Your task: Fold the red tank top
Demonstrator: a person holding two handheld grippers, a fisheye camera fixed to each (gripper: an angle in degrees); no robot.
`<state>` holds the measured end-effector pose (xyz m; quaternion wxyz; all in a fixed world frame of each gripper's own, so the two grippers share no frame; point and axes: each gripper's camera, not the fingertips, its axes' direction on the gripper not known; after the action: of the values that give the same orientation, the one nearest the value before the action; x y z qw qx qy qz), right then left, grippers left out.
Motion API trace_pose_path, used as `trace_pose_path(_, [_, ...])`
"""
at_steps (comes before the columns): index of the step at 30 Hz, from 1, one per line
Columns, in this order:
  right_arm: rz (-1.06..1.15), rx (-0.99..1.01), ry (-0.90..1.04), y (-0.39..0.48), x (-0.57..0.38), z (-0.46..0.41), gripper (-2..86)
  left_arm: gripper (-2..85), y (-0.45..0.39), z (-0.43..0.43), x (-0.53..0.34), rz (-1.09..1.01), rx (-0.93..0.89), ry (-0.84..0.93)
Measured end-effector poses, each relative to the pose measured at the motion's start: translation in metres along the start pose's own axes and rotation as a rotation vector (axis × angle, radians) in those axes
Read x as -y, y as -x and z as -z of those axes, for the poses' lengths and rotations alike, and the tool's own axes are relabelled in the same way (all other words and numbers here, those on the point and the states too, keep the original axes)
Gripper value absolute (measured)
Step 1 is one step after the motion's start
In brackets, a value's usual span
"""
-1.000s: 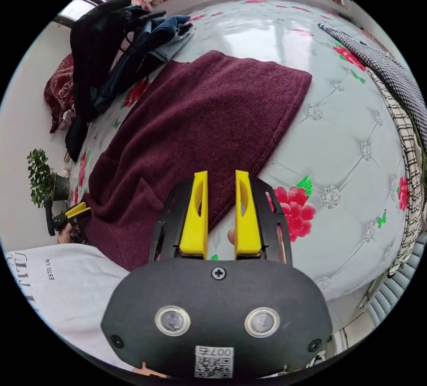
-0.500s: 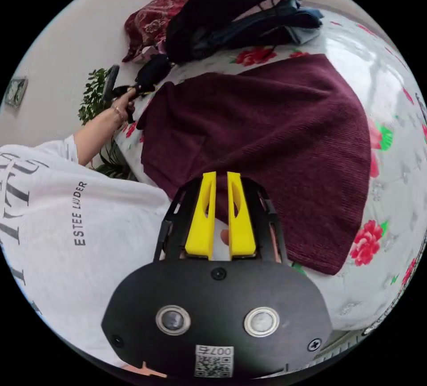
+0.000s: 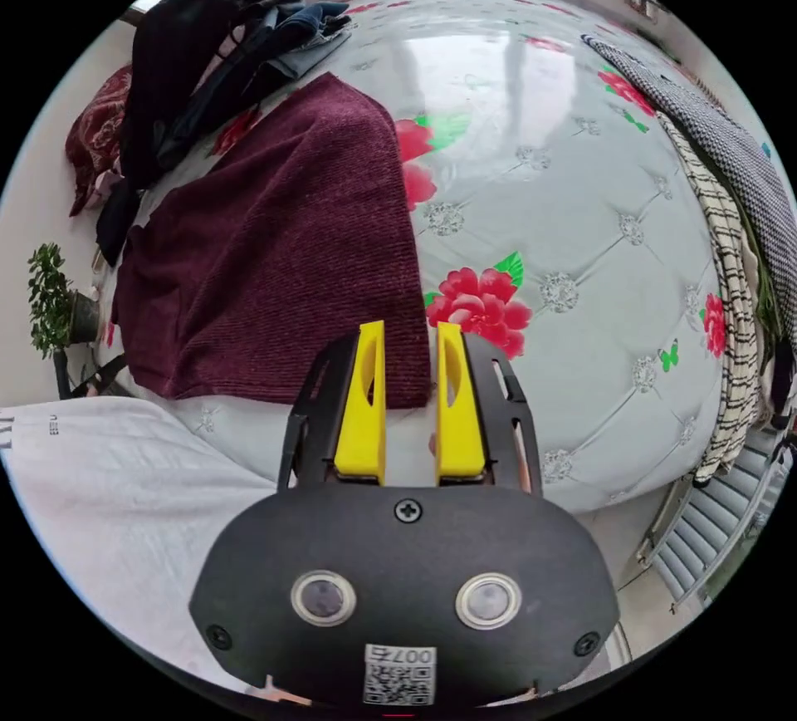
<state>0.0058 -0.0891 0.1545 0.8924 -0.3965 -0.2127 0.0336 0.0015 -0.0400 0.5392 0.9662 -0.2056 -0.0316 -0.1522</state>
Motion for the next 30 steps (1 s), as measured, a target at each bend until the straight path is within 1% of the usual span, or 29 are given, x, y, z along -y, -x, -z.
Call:
trace_pose_path(1, [0.040,-0.072,0.005,0.008,0.000,-0.002,3.5,7.4,-0.008,-0.001,0.005,-0.030,0.076,-0.031])
trace_pose_path(2, [0.112,-0.046,0.017,0.013,-0.001,0.000,2.2,6.4,-0.016,-0.005,0.014,-0.104,0.073,0.002])
trace_pose_path(3, [0.147,-0.003,0.017,0.014,-0.002,0.002,1.5,5.9,-0.018,-0.007,0.018,-0.118,0.088,0.029])
trace_pose_path(5, [0.166,0.111,-0.035,0.004,-0.006,0.021,0.5,5.2,-0.016,0.002,0.024,-0.199,0.082,0.050])
trace_pose_path(6, [0.157,0.126,-0.058,-0.001,-0.008,0.028,0.3,5.1,-0.011,0.008,0.023,-0.202,0.074,0.041])
trace_pose_path(9, [0.093,0.224,-0.213,-0.036,-0.020,0.077,-0.1,4.9,0.032,0.050,0.012,-0.134,0.002,-0.038])
trace_pose_path(11, [0.067,0.315,-0.343,-0.069,-0.037,0.127,-0.2,4.8,0.078,0.098,-0.009,-0.050,-0.045,-0.135])
trace_pose_path(14, [0.108,0.290,-0.414,-0.091,-0.056,0.171,-0.2,4.8,0.140,0.150,-0.042,0.078,-0.087,-0.264])
trace_pose_path(15, [0.107,0.282,-0.409,-0.095,-0.057,0.173,-0.3,4.8,0.152,0.155,-0.048,0.113,-0.101,-0.285])
trace_pose_path(16, [0.084,0.290,-0.379,-0.106,-0.057,0.171,-0.3,4.8,0.174,0.160,-0.060,0.202,-0.106,-0.332])
trace_pose_path(17, [0.038,0.327,-0.343,-0.119,-0.055,0.162,-0.3,4.9,0.194,0.156,-0.070,0.292,-0.127,-0.361])
trace_pose_path(19, [-0.041,0.420,-0.263,-0.138,-0.049,0.139,-0.3,5.3,0.213,0.136,-0.075,0.394,-0.154,-0.386])
trace_pose_path(21, [-0.091,0.445,-0.230,-0.148,-0.043,0.119,-0.3,6.3,0.224,0.106,-0.065,0.425,-0.164,-0.327])
trace_pose_path(23, [-0.101,0.467,-0.212,-0.153,-0.037,0.107,-0.3,9.5,0.228,0.080,-0.049,0.432,-0.108,-0.214])
trace_pose_path(27, [-0.054,0.443,-0.205,-0.155,-0.040,0.109,-0.3,11.9,0.230,0.076,-0.063,0.445,-0.094,-0.223])
trace_pose_path(30, [-0.053,0.404,-0.181,-0.165,-0.050,0.105,-0.3,13.3,0.230,0.063,-0.089,0.444,-0.104,-0.159])
